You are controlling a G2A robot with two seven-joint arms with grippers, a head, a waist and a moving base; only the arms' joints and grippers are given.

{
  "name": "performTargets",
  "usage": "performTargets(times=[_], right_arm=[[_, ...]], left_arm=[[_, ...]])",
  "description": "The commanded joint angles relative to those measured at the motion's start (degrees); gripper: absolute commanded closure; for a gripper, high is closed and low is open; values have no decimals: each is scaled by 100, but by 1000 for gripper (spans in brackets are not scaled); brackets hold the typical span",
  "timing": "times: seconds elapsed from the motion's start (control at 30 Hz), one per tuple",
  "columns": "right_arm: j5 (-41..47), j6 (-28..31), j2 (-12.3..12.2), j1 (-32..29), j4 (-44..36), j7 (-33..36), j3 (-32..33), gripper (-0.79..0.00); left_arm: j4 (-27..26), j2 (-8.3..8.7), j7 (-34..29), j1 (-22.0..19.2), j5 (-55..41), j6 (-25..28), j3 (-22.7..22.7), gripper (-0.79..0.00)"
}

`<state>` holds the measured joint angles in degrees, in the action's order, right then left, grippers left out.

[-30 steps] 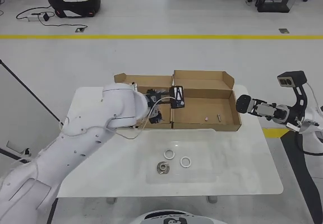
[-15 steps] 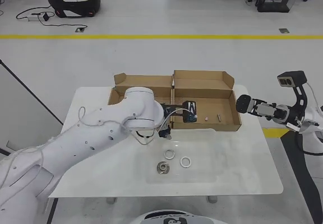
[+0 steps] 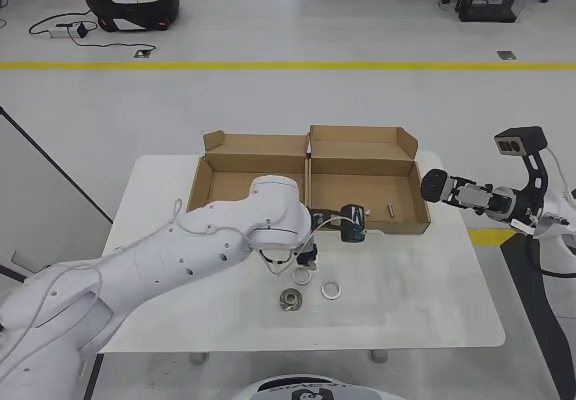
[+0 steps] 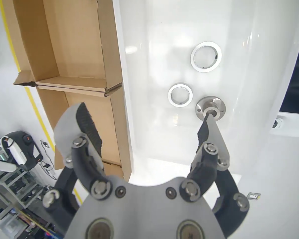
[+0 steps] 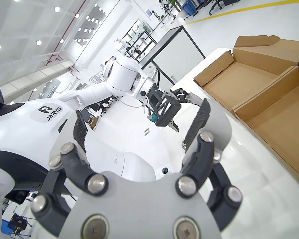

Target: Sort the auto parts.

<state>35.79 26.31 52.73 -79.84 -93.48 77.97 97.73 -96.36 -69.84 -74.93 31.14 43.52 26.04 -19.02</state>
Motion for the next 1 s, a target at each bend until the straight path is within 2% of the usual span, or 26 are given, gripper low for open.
performTargets(times=[0.0,0.57,0.97], right_arm=[[0,0,0,0,0,0,0,-785],[0,0,0,0,0,0,0,-785],[0,0,0,0,0,0,0,-785]], left_arm=[[83,-70,28,-19,-2,-51,52,-785],[687,-600,27,4,-198,-275,442,-785],[1036,-878,28,97,-285,-288,583,-785]])
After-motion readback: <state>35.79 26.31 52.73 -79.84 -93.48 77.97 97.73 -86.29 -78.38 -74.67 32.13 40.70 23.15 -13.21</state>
